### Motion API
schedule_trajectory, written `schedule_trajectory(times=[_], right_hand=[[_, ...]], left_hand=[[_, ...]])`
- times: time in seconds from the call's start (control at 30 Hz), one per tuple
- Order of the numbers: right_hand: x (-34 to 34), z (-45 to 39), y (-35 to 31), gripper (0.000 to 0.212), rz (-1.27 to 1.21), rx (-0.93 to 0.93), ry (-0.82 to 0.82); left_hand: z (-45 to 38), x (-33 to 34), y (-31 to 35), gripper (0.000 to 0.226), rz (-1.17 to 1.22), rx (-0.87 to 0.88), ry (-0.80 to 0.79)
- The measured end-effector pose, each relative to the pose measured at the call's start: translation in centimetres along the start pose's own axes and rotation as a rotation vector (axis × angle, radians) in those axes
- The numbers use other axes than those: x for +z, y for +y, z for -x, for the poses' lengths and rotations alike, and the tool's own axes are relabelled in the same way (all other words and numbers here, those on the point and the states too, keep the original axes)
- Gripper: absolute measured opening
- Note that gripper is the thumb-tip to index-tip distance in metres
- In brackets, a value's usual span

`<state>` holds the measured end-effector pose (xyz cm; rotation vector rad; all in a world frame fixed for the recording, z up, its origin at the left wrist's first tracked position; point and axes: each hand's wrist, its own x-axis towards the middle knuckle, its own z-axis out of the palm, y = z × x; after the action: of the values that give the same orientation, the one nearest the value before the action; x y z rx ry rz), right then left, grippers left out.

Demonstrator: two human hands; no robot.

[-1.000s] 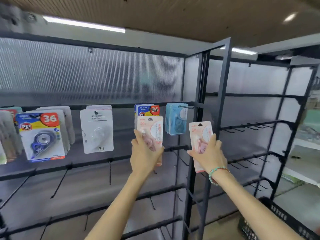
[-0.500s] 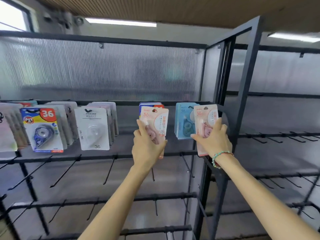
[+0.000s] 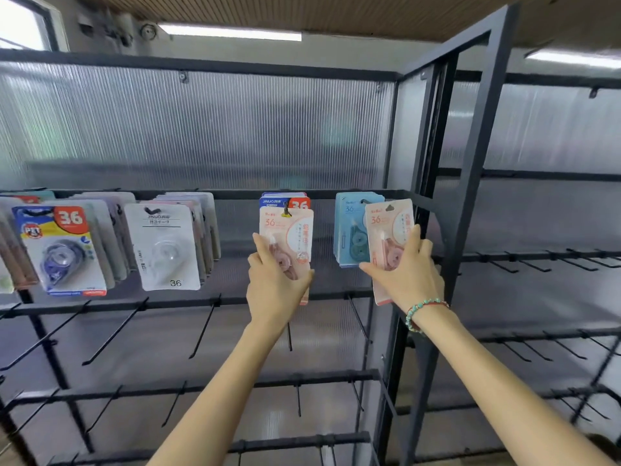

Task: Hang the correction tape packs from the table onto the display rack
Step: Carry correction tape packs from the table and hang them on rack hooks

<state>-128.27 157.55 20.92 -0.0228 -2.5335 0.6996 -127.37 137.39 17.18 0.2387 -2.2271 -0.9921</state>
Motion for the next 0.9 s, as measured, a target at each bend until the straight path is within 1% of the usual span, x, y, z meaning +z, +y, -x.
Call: schedule_trajectory(times=[0.1,0.2,0.33,0.5,0.67,0.9], right_hand=[[0.1,-0.1,0.2,0.114,0.050,-0.031,0.013],[0.4,-0.5,0.3,0.113,0.090,-0.032,-0.016],[1.7,-1.4,0.2,0.117,0.050,-0.004,-0.028],[3.9,-2.9,-0.6,0.119,-0.010,0.028,-0.011],[6.0,-5.1,-1.3,0.118,-0.005,0.073,0.026],[8.3,-7.0,-2.1,0.115,-0.051,0.117,0.061]], left_hand=[[-0.2,0.4,-0.1,0.107,0.002,-0.004,0.005],[-0.3,0.8,-0.1,0.109,0.012,-0.008,0.013],[-0.4,1.1,-0.6,0.109,0.021,0.013,0.034],[-1.7,2.5,-1.0,0.116,0.044,0.006,0.057],[-3.3,4.3,-0.9,0.111,0.089,-0.024,0.093],[-4.6,5.0,-1.4,0.113,0.086,-0.032,0.103]])
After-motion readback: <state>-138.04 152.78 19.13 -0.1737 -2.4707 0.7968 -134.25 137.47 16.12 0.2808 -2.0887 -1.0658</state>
